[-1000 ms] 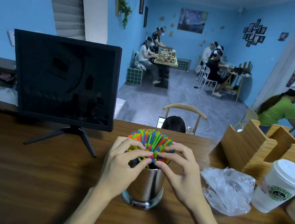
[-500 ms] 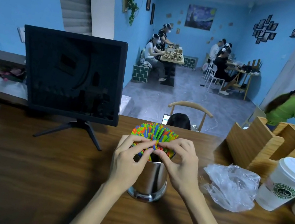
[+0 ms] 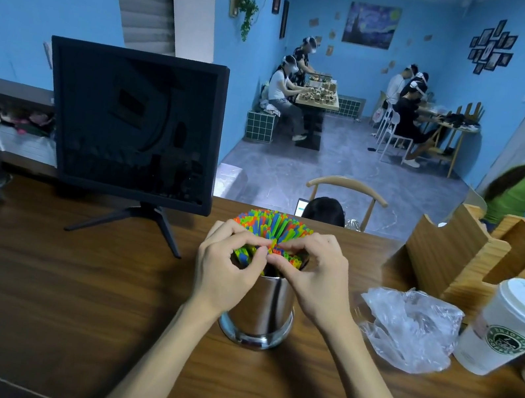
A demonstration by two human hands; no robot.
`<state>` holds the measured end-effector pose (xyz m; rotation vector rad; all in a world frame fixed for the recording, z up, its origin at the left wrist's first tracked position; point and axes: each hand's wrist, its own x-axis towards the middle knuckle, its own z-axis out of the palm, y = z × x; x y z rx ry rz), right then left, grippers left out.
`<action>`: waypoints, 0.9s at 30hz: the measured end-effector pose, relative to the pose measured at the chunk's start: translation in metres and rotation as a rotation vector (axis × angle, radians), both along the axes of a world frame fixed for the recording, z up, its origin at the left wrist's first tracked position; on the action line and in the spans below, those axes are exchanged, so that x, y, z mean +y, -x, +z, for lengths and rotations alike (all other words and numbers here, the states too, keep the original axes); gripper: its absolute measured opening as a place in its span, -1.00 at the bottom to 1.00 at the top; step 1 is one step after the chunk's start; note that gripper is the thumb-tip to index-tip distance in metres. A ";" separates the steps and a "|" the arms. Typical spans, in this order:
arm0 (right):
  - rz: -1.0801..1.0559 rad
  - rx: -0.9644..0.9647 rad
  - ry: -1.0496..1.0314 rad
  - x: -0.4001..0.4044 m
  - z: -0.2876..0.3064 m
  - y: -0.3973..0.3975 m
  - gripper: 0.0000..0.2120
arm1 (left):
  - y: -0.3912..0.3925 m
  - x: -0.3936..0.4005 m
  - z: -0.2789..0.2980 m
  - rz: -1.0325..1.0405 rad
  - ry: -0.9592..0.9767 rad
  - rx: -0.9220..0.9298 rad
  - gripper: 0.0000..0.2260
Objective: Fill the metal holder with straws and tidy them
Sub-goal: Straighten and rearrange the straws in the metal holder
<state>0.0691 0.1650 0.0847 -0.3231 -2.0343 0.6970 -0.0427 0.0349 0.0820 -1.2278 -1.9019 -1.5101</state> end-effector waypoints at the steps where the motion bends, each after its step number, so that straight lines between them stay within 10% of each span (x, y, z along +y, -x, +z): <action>1: 0.008 0.004 0.006 0.001 -0.001 0.000 -0.78 | -0.001 0.000 -0.002 0.009 -0.009 -0.002 -0.89; 27: 0.046 -0.231 -0.114 -0.002 0.026 -0.013 -0.86 | 0.002 -0.016 0.014 -0.083 0.213 0.098 -0.81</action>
